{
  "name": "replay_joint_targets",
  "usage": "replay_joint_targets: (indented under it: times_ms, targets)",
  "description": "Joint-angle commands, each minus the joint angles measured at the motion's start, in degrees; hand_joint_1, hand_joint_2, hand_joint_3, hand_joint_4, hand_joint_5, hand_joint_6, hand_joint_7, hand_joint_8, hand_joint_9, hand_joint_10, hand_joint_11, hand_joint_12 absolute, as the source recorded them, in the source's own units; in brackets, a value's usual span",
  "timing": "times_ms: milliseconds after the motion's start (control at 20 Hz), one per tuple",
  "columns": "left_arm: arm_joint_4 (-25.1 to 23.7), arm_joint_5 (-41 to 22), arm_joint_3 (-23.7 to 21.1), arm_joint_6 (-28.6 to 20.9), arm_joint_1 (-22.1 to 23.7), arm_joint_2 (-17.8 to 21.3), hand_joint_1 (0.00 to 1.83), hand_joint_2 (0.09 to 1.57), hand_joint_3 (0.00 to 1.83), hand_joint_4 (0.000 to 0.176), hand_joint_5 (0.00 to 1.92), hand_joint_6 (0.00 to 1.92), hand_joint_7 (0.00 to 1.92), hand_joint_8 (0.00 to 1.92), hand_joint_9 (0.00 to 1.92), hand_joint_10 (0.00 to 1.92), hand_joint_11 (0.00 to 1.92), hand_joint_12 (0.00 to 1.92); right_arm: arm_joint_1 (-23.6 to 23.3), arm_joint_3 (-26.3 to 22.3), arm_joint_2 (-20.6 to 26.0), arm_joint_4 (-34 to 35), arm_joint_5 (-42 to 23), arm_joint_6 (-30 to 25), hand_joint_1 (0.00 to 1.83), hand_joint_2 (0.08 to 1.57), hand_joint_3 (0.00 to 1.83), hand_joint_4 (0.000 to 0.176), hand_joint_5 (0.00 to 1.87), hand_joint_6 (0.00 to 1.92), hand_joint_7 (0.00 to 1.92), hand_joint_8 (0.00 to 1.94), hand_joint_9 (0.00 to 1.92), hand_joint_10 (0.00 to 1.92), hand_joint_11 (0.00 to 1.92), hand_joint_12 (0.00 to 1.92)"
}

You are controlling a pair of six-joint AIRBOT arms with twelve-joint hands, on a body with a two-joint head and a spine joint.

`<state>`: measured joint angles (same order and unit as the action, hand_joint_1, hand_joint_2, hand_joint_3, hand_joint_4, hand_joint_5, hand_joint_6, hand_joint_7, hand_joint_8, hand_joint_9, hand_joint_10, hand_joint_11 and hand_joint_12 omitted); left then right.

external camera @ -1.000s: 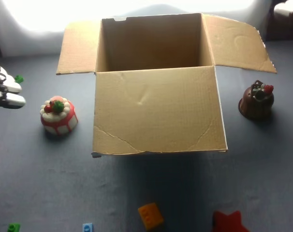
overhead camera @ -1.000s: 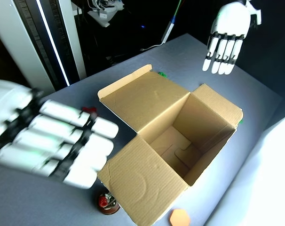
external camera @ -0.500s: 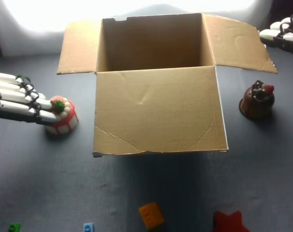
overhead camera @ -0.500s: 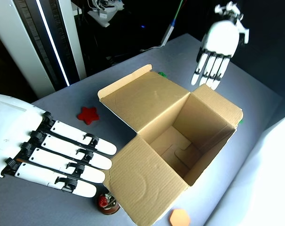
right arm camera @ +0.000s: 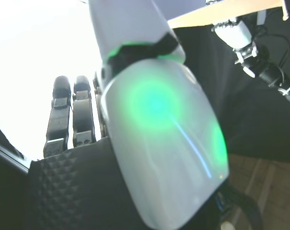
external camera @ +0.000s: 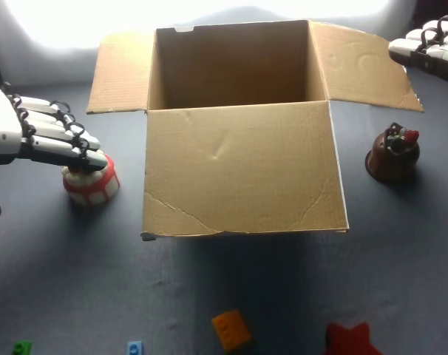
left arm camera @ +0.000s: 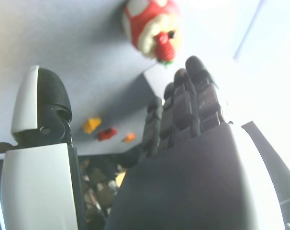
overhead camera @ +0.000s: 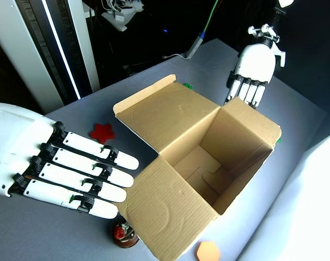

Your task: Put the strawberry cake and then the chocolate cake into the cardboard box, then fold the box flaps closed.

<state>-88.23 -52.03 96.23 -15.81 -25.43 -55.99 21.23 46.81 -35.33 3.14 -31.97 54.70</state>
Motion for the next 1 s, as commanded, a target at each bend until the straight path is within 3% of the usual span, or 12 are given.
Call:
replay_joint_targets:
  times_ms: [0, 100, 200, 400, 550, 600, 700, 800, 950]
  targets:
    - [4.0, -1.0, 0.9, 0.4, 1.0, -0.3, 1.21, 0.97, 0.0, 0.049, 0.09, 0.0, 0.1, 0.0, 0.13, 0.0, 0.0, 0.59, -0.8, 0.0, 0.7, 0.3, -7.1, 0.0, 1.29, 1.03, 0.0, 0.01, 0.04, 0.0, 0.06, 0.0, 0.07, 0.01, 0.0, 0.43]
    - [4.0, -0.5, 2.4, 0.5, 1.8, -2.0, 1.21, 0.96, 0.0, 0.048, 0.08, 0.0, 0.12, 0.0, 0.15, 0.01, 0.0, 0.62, -0.8, 0.0, 0.7, 0.3, -7.1, 0.0, 1.27, 1.05, 0.01, 0.005, 0.05, 0.0, 0.06, 0.0, 0.07, 0.01, 0.0, 0.43]
    - [4.0, -0.1, 3.6, 0.5, 2.5, -3.5, 1.22, 0.96, 0.0, 0.049, 0.09, 0.0, 0.11, 0.0, 0.14, 0.0, 0.0, 0.61, -0.8, 0.0, 0.7, 0.3, -7.9, 0.0, 1.29, 1.05, 0.01, 0.004, 0.04, 0.0, 0.05, 0.0, 0.04, 0.0, 0.0, 0.22]
    - [4.0, 0.2, 6.3, 0.4, 2.5, -6.8, 1.23, 0.97, 0.0, 0.048, 0.1, 0.0, 0.11, 0.0, 0.13, 0.0, 0.0, 0.59, -0.7, 0.0, 0.7, 0.2, -8.4, 0.0, 1.29, 1.04, 0.0, 0.007, 0.08, 0.01, 0.04, 0.0, 0.05, 0.01, 0.01, 0.01]
    - [4.0, 0.2, 8.4, -0.2, 1.4, -9.2, 1.19, 0.98, 0.0, 0.047, 0.11, 0.0, 0.13, 0.0, 0.15, 0.0, 0.0, 0.67, -0.7, 0.0, 0.7, 0.1, -8.5, 0.0, 1.3, 1.04, 0.0, 0.007, 0.07, 0.0, 0.04, 0.0, 0.05, 0.0, 0.04, 0.03]
    - [4.0, 0.2, 9.2, -0.2, 1.1, -9.9, 1.2, 0.98, 0.0, 0.049, 0.1, 0.0, 0.12, 0.0, 0.14, 0.0, 0.0, 0.65, -0.7, 0.0, 0.7, 0.1, -8.6, 0.0, 1.28, 1.04, 0.0, 0.008, 0.06, 0.0, 0.04, 0.0, 0.05, 0.02, 0.01, 0.25]
    - [3.9, 0.3, 10.7, -0.2, 0.7, -11.2, 1.21, 0.98, 0.0, 0.043, 0.1, 0.0, 0.12, 0.0, 0.15, 0.0, 0.0, 0.67, -0.7, 0.0, 0.7, 0.0, -8.6, 0.0, 1.29, 1.04, 0.0, 0.018, 0.06, 0.01, 0.03, 0.0, 0.04, 0.01, 0.0, 0.31]
    - [3.9, 0.4, 12.6, -0.2, 0.4, -12.6, 1.19, 0.99, 0.0, 0.051, 0.11, 0.0, 0.15, 0.0, 0.17, 0.01, 0.0, 0.74, -0.7, 0.0, 0.7, -0.1, -8.6, 0.0, 1.27, 1.04, 0.0, 0.021, 0.04, 0.0, 0.02, 0.0, 0.05, 0.01, 0.0, 0.41]
    - [3.9, 0.6, 14.7, -0.2, 0.3, -14.3, 1.2, 0.98, 0.0, 0.063, 0.16, 0.01, 0.21, 0.01, 0.24, 0.02, 0.0, 0.91, -0.7, -0.1, 0.7, -0.2, -8.7, 0.0, 1.25, 1.04, 0.0, 0.019, 0.0, 0.0, 0.03, 0.0, 0.06, 0.01, 0.0, 0.3]
